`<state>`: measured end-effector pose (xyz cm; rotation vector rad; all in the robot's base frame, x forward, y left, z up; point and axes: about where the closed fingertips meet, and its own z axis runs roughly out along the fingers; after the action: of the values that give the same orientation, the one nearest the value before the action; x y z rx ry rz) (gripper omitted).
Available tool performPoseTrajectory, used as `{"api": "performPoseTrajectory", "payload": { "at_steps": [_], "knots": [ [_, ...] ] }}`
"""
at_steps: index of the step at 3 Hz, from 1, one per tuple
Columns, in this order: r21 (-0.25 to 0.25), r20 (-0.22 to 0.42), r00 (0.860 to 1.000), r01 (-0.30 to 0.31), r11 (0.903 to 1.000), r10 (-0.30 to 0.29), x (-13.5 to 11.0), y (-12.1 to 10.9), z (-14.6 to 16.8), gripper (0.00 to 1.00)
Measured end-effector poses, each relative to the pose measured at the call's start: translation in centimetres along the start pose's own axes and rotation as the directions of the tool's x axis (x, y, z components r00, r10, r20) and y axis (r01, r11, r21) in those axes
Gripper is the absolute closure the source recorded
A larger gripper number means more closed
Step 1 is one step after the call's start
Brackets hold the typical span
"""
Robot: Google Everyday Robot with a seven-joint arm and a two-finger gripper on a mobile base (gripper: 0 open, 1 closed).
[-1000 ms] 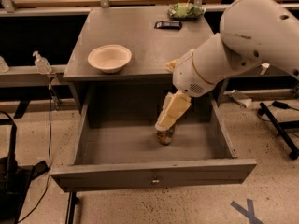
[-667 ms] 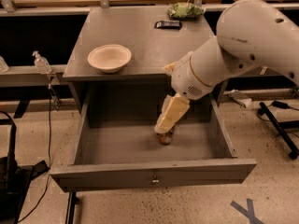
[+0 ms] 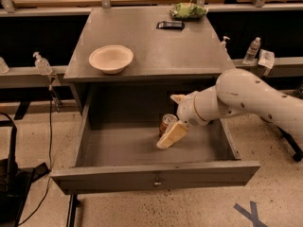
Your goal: Pick orange can from top drawer and place on counter
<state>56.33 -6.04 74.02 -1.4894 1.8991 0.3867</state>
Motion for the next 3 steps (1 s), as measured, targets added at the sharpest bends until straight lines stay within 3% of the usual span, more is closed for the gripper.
{"api": "performPoseTrajectory", "payload": {
  "at_steps": [1, 2, 3],
  "knots": [
    [0.071, 0.042, 0.999, -0.028, 0.9971, 0.025, 0.7, -2.2, 1.7, 0.0],
    [0.064, 0.053, 0.998, -0.035, 0.9973, 0.032, 0.5, -2.1, 1.4, 0.0],
    [0.029, 0.141, 0.977, -0.163, 0.9862, 0.157, 2.6, -2.2, 3.7, 0.0]
  ]
}}
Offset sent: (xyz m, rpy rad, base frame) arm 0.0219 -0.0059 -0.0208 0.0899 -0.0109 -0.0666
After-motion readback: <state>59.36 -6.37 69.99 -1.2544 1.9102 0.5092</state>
